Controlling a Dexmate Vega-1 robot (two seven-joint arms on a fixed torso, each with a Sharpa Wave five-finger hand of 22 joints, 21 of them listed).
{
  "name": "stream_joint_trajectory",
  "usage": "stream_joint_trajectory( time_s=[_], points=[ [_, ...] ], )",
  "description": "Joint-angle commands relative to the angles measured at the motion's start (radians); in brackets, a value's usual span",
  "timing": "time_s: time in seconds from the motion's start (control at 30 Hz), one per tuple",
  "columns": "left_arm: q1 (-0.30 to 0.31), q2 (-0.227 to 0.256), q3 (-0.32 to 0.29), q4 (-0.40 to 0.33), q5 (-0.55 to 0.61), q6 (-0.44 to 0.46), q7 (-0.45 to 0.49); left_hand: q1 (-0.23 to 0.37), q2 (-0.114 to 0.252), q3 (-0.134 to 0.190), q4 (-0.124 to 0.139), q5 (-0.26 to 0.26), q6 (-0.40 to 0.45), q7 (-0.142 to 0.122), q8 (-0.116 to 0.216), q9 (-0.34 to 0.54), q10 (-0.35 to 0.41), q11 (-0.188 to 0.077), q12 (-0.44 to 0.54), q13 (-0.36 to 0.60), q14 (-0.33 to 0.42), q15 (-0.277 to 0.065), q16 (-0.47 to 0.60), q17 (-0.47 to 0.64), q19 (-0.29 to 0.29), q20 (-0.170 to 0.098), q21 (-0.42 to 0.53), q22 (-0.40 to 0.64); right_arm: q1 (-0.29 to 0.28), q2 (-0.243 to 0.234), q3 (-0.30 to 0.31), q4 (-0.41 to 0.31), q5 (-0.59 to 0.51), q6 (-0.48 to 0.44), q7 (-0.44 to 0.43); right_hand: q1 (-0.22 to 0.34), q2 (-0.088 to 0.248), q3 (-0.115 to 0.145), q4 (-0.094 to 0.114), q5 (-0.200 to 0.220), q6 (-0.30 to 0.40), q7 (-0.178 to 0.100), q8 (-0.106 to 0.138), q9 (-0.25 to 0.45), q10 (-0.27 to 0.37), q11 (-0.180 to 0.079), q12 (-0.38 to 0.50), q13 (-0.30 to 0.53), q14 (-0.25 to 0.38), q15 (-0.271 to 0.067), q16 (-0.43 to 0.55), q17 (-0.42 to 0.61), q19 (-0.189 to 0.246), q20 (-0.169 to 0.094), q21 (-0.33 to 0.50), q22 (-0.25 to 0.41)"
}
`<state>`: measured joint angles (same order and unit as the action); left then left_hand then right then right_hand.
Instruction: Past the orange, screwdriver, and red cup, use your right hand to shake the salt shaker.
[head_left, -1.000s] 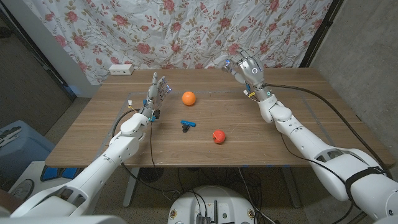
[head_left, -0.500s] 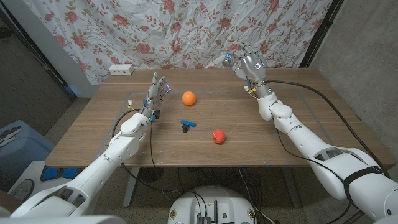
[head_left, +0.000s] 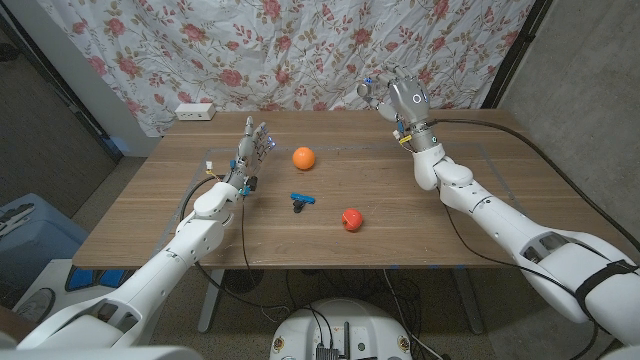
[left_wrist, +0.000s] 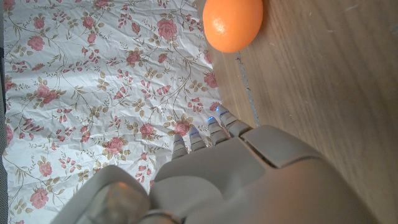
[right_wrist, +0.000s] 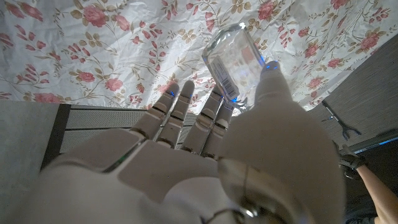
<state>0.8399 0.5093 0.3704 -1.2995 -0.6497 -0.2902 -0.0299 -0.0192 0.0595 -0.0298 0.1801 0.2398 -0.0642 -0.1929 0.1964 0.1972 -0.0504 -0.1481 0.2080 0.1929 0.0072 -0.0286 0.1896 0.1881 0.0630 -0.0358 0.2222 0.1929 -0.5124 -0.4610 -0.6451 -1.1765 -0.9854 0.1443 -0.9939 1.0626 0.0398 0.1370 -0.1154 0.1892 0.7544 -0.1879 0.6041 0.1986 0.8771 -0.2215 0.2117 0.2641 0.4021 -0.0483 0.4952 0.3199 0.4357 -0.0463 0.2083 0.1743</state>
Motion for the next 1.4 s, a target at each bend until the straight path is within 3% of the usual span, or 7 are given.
stream_joint_trajectory(
  time_s=[0.03,0.47,1.07,1.4],
  points=[
    [0.000,0.000,0.000,0.000,0.000,-0.001,0.000,0.000,0.101,-0.002,0.006,0.007,0.002,-0.007,0.004,0.006,0.000,-0.007,0.004,0.004,0.000,-0.104,0.005,0.006,0.004,-0.024,0.005,0.005,0.005,-0.094,-0.104,-0.123,0.192,-0.064,0.144,-0.059,0.039,0.003,0.014,-0.001,0.051,-0.033,-0.005,0.002,-0.003,0.002,0.004,0.000,0.006,-0.108,-0.004,0.002,0.008,0.004,0.004,0.004],
    [0.000,0.000,0.000,0.000,0.000,0.000,0.000,0.000,0.101,-0.002,0.006,0.007,0.003,-0.008,0.005,0.006,0.000,-0.007,0.004,0.004,0.000,-0.105,0.005,0.006,0.003,-0.024,0.004,0.005,0.010,-0.127,-0.114,-0.157,0.280,-0.045,0.223,-0.104,0.045,-0.005,0.028,-0.004,0.054,-0.034,-0.015,-0.003,0.000,0.004,0.004,-0.003,0.015,-0.111,-0.009,-0.002,0.010,0.012,0.003,0.004],
    [0.000,0.000,0.000,0.001,0.000,-0.001,0.000,0.000,0.101,-0.002,0.006,0.007,0.002,-0.007,0.004,0.006,0.000,-0.009,0.004,0.004,0.000,-0.105,0.005,0.006,0.004,-0.024,0.005,0.005,-0.010,-0.142,-0.078,-0.202,0.398,-0.017,0.353,-0.169,0.053,-0.014,0.044,-0.009,0.058,-0.033,-0.035,-0.008,0.026,0.005,0.011,-0.012,0.029,-0.124,-0.019,-0.010,-0.001,0.017,-0.003,0.003],
    [0.000,0.000,0.000,0.001,0.000,-0.001,0.000,0.000,0.101,-0.002,0.006,0.007,0.002,-0.007,0.004,0.006,0.000,-0.007,0.004,0.004,0.000,-0.105,0.005,0.006,0.004,-0.024,0.005,0.005,-0.024,-0.155,-0.062,-0.230,0.424,-0.019,0.412,-0.224,0.078,-0.013,0.063,-0.011,0.068,-0.033,-0.050,-0.010,0.050,0.006,0.016,-0.017,0.049,-0.136,-0.028,-0.018,-0.007,0.015,-0.005,0.003]
  ],
)
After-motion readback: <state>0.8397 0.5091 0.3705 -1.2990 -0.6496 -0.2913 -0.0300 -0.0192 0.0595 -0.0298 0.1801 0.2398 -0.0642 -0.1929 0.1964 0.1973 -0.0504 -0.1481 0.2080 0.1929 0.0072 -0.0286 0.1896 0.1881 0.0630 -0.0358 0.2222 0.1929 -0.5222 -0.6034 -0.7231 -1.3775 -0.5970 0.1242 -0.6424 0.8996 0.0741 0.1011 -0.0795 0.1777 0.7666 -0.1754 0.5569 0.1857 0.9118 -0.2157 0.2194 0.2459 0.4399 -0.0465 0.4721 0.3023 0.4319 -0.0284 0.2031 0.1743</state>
